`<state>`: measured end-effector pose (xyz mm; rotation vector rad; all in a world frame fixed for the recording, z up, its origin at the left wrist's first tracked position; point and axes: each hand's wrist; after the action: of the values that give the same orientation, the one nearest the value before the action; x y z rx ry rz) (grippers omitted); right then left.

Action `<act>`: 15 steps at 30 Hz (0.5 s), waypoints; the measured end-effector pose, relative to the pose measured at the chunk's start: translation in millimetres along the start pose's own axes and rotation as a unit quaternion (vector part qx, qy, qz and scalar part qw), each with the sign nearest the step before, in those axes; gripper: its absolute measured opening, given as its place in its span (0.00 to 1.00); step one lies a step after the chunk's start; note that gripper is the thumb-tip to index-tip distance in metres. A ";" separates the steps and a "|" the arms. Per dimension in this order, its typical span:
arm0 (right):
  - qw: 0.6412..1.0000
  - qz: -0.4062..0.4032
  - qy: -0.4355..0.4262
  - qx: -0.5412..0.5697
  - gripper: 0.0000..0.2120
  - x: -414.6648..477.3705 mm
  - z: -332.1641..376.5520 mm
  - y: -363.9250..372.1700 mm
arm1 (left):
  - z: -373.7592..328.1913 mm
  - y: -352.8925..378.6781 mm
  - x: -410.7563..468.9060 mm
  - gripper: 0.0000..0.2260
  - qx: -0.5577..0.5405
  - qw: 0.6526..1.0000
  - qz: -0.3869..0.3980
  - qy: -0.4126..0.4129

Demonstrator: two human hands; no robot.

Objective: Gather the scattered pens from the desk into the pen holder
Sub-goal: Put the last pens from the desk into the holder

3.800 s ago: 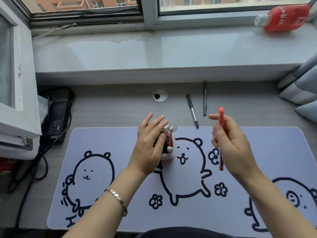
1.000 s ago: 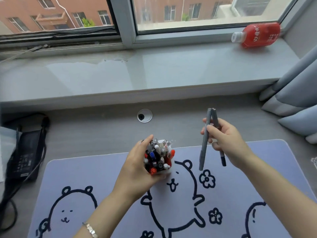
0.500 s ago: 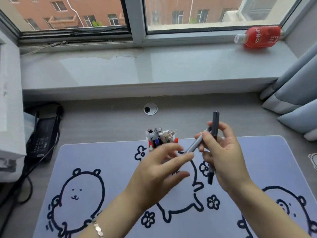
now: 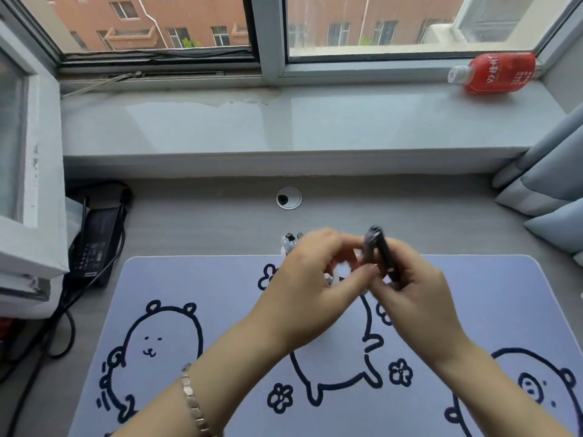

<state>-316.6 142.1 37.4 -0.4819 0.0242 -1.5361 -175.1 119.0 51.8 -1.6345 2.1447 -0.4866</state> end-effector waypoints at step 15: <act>0.984 -0.157 0.015 0.084 0.04 20.8 -35.5 5.3 | 73.0 34.4 31.5 0.07 0.050 0.987 -0.150 0.014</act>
<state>-321.5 111.9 9.4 -0.3381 -0.1639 -1.8369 -173.9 95.0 -31.4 -1.9105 1.8659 -0.6983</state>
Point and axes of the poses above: each hand's wrist, its own x-axis towards the middle knuckle, its own y-axis out of the palm, z = x × y, and after that the axes turned 13 degrees about -y, right-handed
